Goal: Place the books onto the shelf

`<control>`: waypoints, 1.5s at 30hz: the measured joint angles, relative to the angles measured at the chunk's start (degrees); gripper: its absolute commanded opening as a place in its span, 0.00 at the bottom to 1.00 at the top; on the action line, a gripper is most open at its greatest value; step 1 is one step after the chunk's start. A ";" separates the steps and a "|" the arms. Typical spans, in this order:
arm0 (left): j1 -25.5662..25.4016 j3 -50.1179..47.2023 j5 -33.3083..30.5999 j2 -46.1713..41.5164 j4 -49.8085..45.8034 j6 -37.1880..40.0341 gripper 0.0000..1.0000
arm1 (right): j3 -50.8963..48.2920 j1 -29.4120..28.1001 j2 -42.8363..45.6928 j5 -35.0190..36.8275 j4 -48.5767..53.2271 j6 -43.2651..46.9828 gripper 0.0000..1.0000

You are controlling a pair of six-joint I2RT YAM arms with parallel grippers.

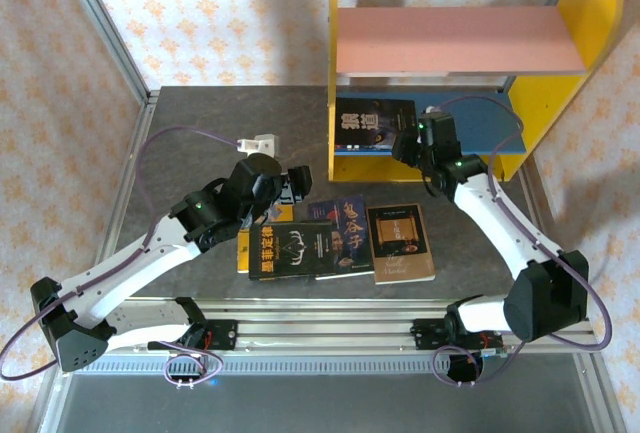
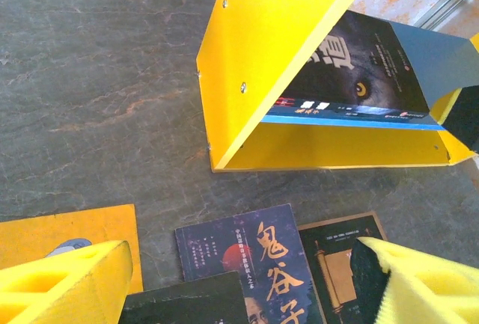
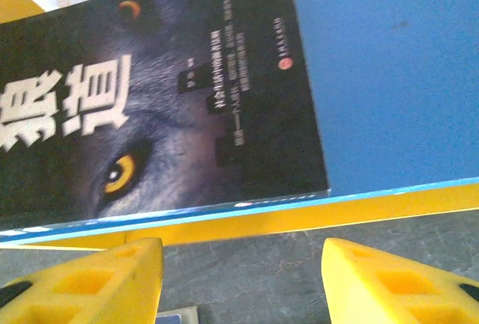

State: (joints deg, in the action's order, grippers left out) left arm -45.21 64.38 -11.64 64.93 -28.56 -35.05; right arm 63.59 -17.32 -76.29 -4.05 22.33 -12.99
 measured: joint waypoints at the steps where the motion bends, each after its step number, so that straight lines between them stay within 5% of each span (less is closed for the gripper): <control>1: 0.00 0.00 0.00 0.02 0.00 0.00 0.78 | 0.00 0.24 0.00 -0.07 0.02 0.13 0.57; 45: 0.00 0.00 0.02 0.96 -0.02 0.00 0.78 | 2.43 0.66 -8.41 -3.50 -1.75 1.29 0.57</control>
State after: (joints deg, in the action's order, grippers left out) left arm -45.21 64.38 -11.62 65.89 -28.58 -35.05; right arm 66.02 -16.67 -84.71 -7.55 20.58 -11.70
